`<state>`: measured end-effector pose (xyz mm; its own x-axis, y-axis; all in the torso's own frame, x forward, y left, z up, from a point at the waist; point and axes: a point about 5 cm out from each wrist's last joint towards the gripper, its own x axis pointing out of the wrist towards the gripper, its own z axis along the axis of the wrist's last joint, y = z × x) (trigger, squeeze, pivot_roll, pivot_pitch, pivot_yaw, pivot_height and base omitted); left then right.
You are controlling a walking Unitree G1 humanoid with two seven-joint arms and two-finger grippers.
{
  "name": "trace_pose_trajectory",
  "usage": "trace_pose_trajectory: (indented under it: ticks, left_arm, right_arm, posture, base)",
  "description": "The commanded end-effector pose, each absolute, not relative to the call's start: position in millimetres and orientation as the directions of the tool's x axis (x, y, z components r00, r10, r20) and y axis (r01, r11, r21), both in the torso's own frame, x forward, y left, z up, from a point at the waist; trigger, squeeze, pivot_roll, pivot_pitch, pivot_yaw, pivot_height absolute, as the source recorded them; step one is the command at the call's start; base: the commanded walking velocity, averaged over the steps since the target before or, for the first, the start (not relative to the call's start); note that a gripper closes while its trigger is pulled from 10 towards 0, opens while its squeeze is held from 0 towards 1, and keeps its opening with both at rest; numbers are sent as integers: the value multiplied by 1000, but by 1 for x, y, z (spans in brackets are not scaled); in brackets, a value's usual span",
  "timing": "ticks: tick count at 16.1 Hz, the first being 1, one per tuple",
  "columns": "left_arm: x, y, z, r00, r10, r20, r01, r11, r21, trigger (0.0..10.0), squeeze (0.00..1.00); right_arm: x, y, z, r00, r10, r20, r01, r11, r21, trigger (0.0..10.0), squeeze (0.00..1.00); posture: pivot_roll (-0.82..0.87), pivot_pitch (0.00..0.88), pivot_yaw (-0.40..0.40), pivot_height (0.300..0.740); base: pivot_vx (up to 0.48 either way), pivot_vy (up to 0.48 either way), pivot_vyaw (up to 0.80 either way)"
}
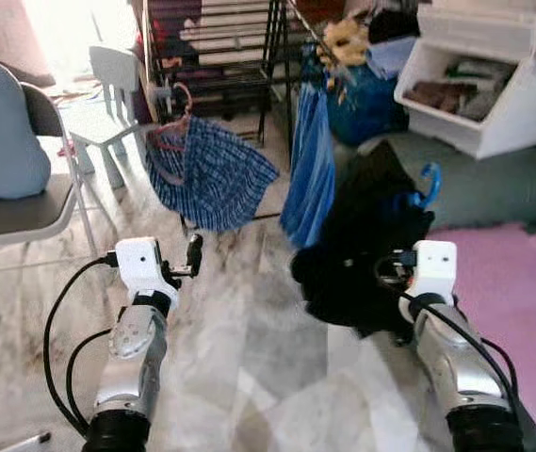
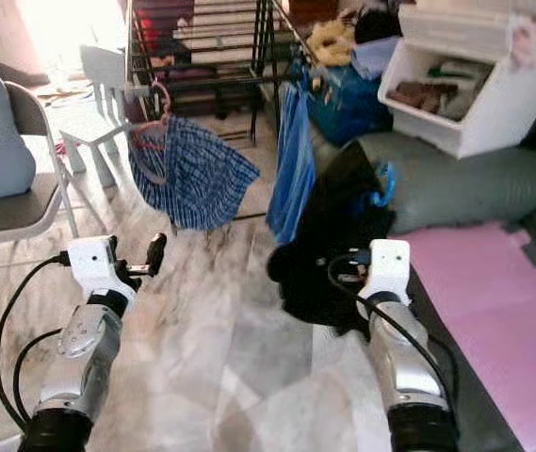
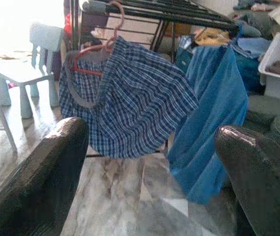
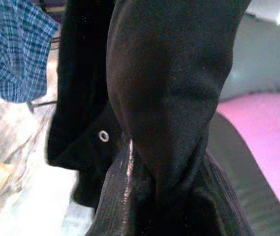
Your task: Hang hanger
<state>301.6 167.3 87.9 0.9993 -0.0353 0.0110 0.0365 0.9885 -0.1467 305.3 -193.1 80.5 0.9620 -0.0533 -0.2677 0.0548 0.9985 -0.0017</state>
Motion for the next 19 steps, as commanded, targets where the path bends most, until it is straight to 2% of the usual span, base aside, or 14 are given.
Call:
trace_pose_trajectory:
  ticks: [1,5,11,19]
  left_arm:
    - [302,175,93,1000,-11,16,13,992,-125,10000,0]
    - [301,176,95,1000,2,20,1,993,-119,10000,0]
    - [294,185,92,997,71,-15,-72,993,-88,10000,0]
    - [284,188,84,987,146,-74,-150,987,-57,10000,0]
  right_arm:
    - [312,-181,93,976,-11,-215,14,1000,13,10000,0]
    - [312,-179,92,976,6,-217,-2,1000,19,10000,0]
    - [311,-173,90,973,38,-226,-32,999,29,10000,0]
    - [314,-177,93,977,-5,-213,9,1000,19,10000,0]
  posture:
    - [-114,0,4,740]
    - [-108,0,6,740]
    - [-100,0,5,740]
    - [-102,0,5,740]
  base:
    - [326,0,0]
    - [325,0,103]
    - [314,0,781]
    - [0,0,0]
